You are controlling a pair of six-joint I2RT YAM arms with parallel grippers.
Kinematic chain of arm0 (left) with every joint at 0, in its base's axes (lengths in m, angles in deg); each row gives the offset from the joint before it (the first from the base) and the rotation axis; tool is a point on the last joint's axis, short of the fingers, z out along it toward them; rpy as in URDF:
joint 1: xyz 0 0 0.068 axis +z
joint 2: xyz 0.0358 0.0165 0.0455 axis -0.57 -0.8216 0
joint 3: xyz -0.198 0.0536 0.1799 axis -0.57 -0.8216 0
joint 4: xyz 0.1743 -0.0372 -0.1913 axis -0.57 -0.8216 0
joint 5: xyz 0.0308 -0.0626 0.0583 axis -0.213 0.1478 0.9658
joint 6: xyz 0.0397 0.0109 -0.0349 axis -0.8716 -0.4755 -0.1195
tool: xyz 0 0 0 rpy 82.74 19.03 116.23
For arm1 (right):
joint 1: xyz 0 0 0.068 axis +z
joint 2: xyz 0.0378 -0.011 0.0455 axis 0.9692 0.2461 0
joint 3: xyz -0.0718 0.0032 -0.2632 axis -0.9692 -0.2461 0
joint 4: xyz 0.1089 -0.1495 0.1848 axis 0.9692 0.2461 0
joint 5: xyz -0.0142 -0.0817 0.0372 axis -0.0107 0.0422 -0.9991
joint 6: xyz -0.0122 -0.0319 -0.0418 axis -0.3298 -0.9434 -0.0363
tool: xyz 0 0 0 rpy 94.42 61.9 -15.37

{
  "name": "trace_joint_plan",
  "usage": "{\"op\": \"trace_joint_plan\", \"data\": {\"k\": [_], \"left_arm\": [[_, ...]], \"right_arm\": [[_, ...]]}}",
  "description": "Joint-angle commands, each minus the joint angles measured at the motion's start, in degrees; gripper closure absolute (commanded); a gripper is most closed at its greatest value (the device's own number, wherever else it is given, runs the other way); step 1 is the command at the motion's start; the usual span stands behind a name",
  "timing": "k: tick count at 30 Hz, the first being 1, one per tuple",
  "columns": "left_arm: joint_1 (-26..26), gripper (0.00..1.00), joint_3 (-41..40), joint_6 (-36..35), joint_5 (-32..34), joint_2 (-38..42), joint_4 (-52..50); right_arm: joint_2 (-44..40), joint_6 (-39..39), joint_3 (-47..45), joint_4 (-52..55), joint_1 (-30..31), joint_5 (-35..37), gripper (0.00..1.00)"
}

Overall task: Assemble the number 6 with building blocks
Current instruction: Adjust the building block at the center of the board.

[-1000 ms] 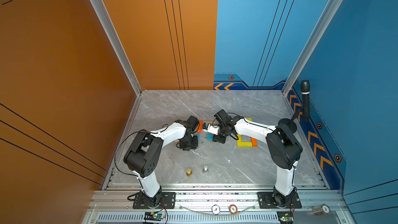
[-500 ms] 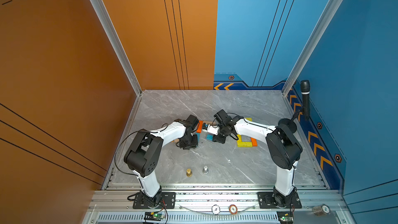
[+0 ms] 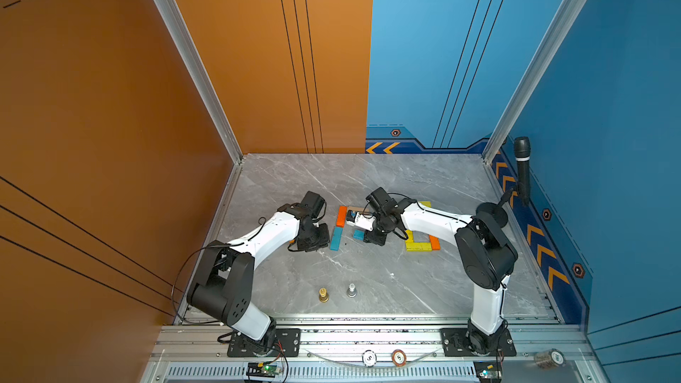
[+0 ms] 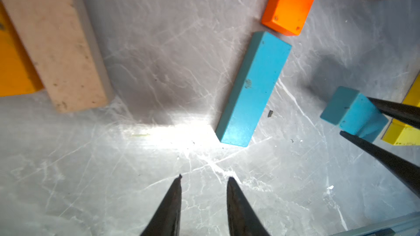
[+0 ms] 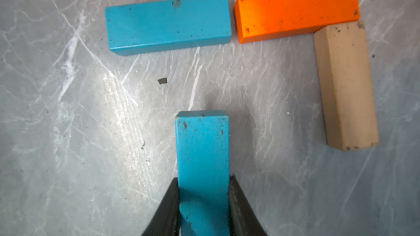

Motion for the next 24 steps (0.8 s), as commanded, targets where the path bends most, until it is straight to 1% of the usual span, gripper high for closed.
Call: {"op": "trace_joint_plan", "data": {"k": [1, 3, 5, 9, 14, 16, 24], "left_arm": [[2.5, 0.65, 0.1, -0.3, -0.4, -0.1, -0.8], [2.9, 0.64, 1.1, -0.8, 0.4, -1.7, -0.9], [2.8, 0.63, 4.2, -1.5, 0.7, -4.1, -1.5], [1.8, 0.62, 6.4, -2.4, 2.0, -7.4, -2.0], [0.7, 0.61, 7.4, -2.5, 2.7, -10.5, -2.0], [0.4, 0.61, 7.8, -2.5, 2.8, -11.3, -2.0], [-0.5, 0.61, 9.5, -2.4, 2.6, -14.2, -1.7]], "right_arm": [[-2.9, 1.3, -0.9, -0.5, 0.2, -0.4, 0.74], [-3.0, 1.4, -1.0, -0.6, 0.2, -0.3, 0.74], [-3.0, 1.5, -1.1, -0.5, 0.3, 0.1, 0.74], [-2.6, 1.2, -0.4, 0.6, 0.6, 1.6, 0.73], [-0.6, 0.6, 2.0, 2.9, 1.3, 5.8, 0.73], [0.2, 0.7, 2.8, 3.5, 3.0, 6.5, 0.73], [1.5, 1.2, 4.4, 3.8, 3.8, 7.0, 0.73]]}}
